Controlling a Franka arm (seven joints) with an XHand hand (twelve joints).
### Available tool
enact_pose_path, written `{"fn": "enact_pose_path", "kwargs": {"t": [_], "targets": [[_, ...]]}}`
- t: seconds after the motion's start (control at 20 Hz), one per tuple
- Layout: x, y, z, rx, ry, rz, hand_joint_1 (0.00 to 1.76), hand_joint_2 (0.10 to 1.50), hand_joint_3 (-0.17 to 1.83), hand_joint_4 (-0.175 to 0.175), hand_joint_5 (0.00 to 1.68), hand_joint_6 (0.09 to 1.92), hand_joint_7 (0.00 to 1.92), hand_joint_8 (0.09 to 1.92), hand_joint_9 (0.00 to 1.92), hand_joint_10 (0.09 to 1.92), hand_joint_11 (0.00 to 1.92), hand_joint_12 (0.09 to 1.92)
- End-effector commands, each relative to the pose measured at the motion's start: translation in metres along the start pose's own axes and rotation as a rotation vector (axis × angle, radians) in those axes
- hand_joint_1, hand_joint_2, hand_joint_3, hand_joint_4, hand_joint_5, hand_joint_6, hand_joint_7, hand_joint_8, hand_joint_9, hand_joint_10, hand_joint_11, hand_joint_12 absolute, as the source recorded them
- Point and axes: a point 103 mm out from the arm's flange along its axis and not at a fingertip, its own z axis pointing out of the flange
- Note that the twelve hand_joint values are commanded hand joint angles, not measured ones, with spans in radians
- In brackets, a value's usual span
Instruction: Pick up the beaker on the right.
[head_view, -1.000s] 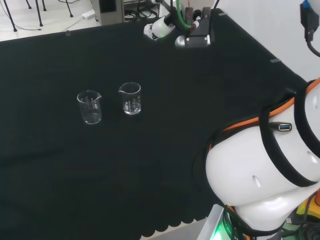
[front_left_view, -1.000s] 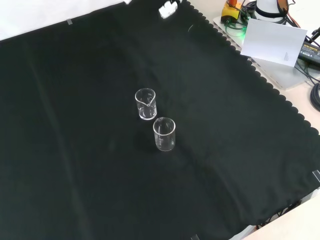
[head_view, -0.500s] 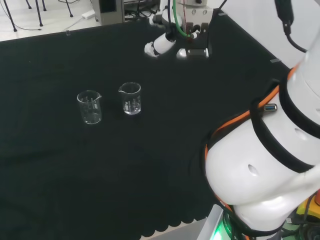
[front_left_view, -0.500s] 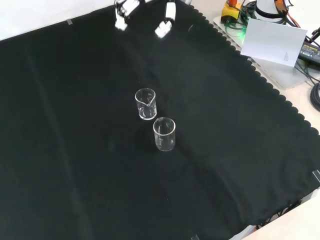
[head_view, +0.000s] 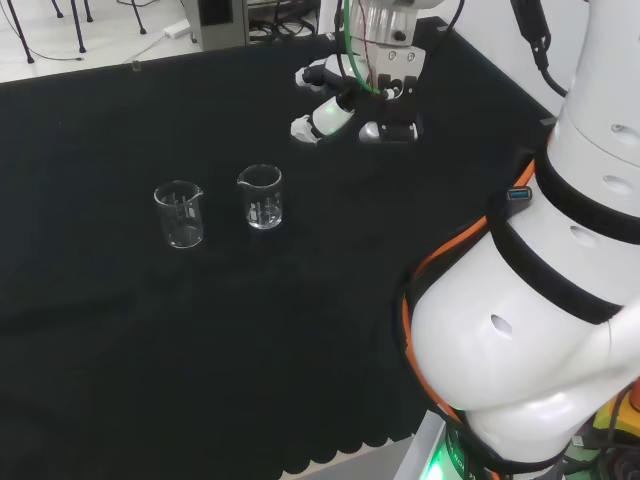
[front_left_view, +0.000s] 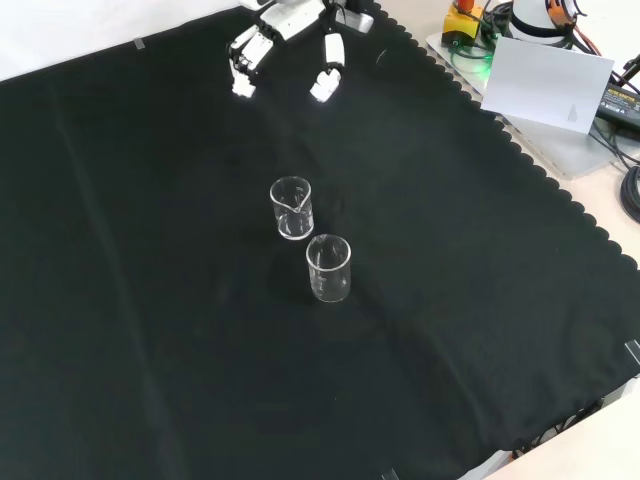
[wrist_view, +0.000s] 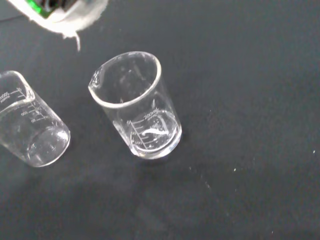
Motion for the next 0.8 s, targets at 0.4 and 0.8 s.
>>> {"fn": "enact_pose_path", "kwargs": {"t": [0.4,0.8], "targets": [[0.006,0.032,0.060,0.032,0.046,-0.101,0.77,0.50,0.67,-0.001,0.26,0.09,0.21,0.49,0.30,0.62,0.00,1.10],[0.010,0.044,0.084,0.059,0.058,-0.153,0.78,0.49,0.67,-0.002,0.26,0.09,0.20,0.48,0.28,0.61,0.00,1.09]]}}
